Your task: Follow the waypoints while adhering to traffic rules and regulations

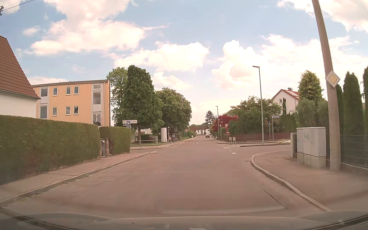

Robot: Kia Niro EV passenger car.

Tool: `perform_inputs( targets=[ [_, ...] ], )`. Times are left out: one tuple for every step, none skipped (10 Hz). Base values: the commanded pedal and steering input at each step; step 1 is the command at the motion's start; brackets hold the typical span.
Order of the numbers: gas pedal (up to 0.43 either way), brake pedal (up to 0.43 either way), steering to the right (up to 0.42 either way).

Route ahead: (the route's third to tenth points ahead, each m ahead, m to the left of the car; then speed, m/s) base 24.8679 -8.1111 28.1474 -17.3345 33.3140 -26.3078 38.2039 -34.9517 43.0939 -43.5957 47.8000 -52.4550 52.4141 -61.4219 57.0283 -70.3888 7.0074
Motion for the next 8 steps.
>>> perform_inputs(
  targets=[
    [0.0,0.22,0.004],
    [0.0,0.232,0.005],
    [0.0,0.262,0.004],
    [0.0,0.262,0.004],
    [0.0,0.262,0.004],
    [0.0,0.256,0.005],
    [0.0,0.256,0.005],
    [0.0,0.256,0.005]
  ],
)
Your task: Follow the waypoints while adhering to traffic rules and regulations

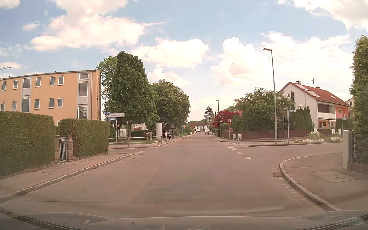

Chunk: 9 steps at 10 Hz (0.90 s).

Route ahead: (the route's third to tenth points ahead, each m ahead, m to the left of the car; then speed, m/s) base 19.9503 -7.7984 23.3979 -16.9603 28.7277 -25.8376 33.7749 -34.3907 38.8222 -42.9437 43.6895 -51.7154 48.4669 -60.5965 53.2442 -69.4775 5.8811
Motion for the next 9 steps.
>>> perform_inputs(
  targets=[
    [0.0,0.25,0.007],
    [0.0,0.244,0.007],
    [0.0,0.244,0.012],
    [0.0,0.226,0.02],
    [0.0,0.226,0.026],
    [0.0,0.226,0.036],
    [0.0,0.207,0.047],
    [0.0,0.189,0.055],
    [0.0,0.189,0.066]
  ],
)
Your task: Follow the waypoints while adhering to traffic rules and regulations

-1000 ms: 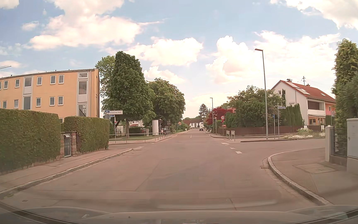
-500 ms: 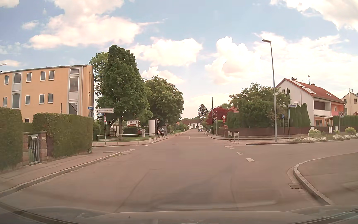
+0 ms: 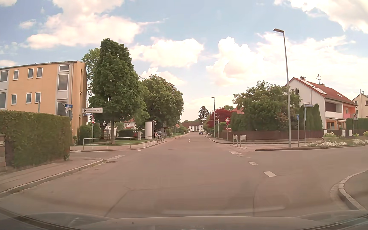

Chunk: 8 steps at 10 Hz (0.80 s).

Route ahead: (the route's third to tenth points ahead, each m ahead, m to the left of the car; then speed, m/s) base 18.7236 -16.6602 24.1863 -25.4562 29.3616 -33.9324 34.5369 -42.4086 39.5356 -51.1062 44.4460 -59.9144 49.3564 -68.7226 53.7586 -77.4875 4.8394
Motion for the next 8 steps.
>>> perform_inputs(
  targets=[
    [0.0,0.171,0.074],
    [0.0,0.171,0.085],
    [0.0,0.165,0.095],
    [0.0,0.171,0.114],
    [0.0,0.171,0.133],
    [0.0,0.171,0.161],
    [0.0,0.171,0.211],
    [0.0,0.171,0.262]
  ],
)
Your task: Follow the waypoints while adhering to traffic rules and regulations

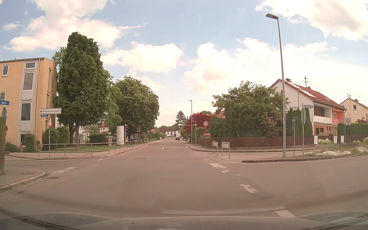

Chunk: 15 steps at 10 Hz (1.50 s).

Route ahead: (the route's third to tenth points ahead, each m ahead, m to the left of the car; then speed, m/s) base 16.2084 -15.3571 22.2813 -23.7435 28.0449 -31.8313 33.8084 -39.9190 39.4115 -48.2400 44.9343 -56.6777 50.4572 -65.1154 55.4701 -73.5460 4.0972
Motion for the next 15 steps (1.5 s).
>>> perform_inputs(
  targets=[
    [0.0,0.177,0.309],
    [0.0,0.177,0.333],
    [0.0,0.177,0.356],
    [0.0,0.171,0.374],
    [0.0,0.171,0.389],
    [0.0,0.03,0.41],
    [0.0,0.018,0.432],
    [0.0,0.018,0.452],
    [0.0,0.018,0.471],
    [0.0,0.018,0.482],
    [0.0,0.018,0.499],
    [0.0,0.018,0.509],
    [0.0,0.018,0.514],
    [0.02,0.018,0.536],
    [0.039,0.018,0.55]
  ],
)
